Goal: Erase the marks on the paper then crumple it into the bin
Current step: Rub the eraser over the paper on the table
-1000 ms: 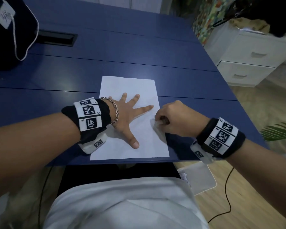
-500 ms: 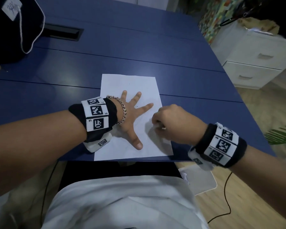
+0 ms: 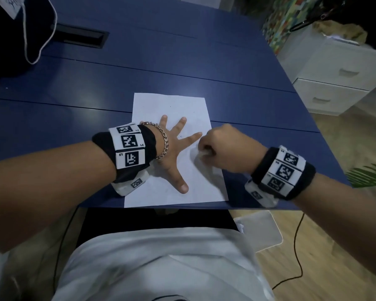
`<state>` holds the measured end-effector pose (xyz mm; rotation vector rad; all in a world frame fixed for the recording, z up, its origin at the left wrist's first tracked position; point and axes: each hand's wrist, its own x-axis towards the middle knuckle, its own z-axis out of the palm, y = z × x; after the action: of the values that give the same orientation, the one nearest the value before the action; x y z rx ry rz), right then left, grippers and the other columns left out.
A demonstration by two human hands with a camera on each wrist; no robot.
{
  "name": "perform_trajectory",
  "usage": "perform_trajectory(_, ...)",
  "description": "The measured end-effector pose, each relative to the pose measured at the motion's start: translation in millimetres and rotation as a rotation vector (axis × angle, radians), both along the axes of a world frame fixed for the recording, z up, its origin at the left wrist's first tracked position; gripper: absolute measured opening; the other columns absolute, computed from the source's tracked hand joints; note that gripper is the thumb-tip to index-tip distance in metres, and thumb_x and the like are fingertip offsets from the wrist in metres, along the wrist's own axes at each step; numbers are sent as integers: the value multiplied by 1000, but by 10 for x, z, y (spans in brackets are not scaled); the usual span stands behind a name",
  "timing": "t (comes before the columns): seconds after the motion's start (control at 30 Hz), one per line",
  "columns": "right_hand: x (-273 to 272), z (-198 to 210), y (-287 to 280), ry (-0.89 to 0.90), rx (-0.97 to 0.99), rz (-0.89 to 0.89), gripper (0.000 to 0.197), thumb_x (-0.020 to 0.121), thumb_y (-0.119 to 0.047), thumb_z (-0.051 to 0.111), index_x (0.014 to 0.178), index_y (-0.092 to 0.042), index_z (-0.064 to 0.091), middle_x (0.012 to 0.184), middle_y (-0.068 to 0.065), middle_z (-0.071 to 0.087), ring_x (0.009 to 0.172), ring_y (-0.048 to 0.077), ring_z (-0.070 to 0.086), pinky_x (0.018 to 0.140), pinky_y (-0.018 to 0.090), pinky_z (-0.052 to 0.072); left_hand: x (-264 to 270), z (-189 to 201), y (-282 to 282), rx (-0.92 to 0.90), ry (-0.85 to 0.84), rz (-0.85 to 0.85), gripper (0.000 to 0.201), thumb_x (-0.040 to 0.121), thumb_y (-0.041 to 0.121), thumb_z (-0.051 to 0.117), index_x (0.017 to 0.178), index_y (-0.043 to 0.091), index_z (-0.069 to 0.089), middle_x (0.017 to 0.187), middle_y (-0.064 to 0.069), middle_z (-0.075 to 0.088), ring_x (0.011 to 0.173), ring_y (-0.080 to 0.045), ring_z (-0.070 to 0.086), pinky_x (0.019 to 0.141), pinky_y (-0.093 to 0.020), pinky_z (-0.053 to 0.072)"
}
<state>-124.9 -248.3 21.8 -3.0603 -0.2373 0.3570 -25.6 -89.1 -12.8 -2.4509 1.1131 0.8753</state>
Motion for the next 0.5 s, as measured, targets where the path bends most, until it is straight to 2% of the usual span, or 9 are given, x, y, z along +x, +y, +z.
perform_trajectory(0.07, 42, 0, -27, -43, 16, -50, 11, 86, -17, 60, 79, -13, 68, 73, 1, 64, 67, 23, 58, 64, 38, 52, -7, 11, -2, 2, 2, -4, 162, 40, 102, 72, 146, 57, -42, 161, 1, -52, 150, -53, -36, 112, -85, 16)
perform_trajectory(0.13, -30, -26, 123, -38, 34, 11, 13, 84, -16, 60, 72, -13, 61, 71, 0, 58, 63, 21, 52, 58, 35, 46, -2, 9, 3, -3, -1, -9, 161, 42, 101, 72, 148, 57, -40, 162, 1, -51, 150, -53, -36, 113, -84, 16)
perform_trajectory(0.2, -138, -34, 240, 41, 79, 79, 15, 83, -15, 60, 68, -15, 59, 69, -2, 55, 60, 18, 50, 56, 33, 44, 0, -1, 12, -9, 6, -6, 161, 40, 101, 72, 147, 59, -41, 161, 1, -52, 150, -53, -36, 113, -84, 16)
perform_trajectory(0.27, -74, -14, 136, 58, 70, 48, 14, 84, -15, 61, 70, -19, 62, 67, -7, 56, 60, 13, 51, 59, 33, 48, 1, 1, 17, -12, 8, -4, 162, 39, 102, 72, 145, 60, -41, 161, 1, -52, 150, -53, -36, 114, -84, 15)
perform_trajectory(0.3, -9, -7, 37, 26, 61, -6, 12, 84, -16, 61, 74, -20, 67, 69, -7, 59, 62, 13, 53, 63, 36, 53, -4, 7, 16, -8, 9, -2, 161, 40, 101, 73, 145, 59, -42, 161, 1, -52, 150, -53, -36, 114, -83, 15)
perform_trajectory(0.4, 22, -46, -104, -54, 76, -107, 13, 85, -19, 58, 82, -18, 71, 71, -2, 64, 68, 22, 61, 67, 40, 57, -24, 21, 5, -5, 13, 1, 160, 43, 100, 74, 147, 58, -41, 161, 1, -51, 150, -53, -37, 115, -82, 14)
perform_trajectory(0.5, -168, -104, 47, 18, 90, 33, 11, 85, -21, 58, 79, -19, 68, 72, -1, 63, 67, 23, 59, 63, 39, 52, -31, 25, 9, -7, 8, 2, 159, 45, 97, 76, 148, 58, -39, 162, 1, -51, 149, -53, -38, 115, -83, 12)
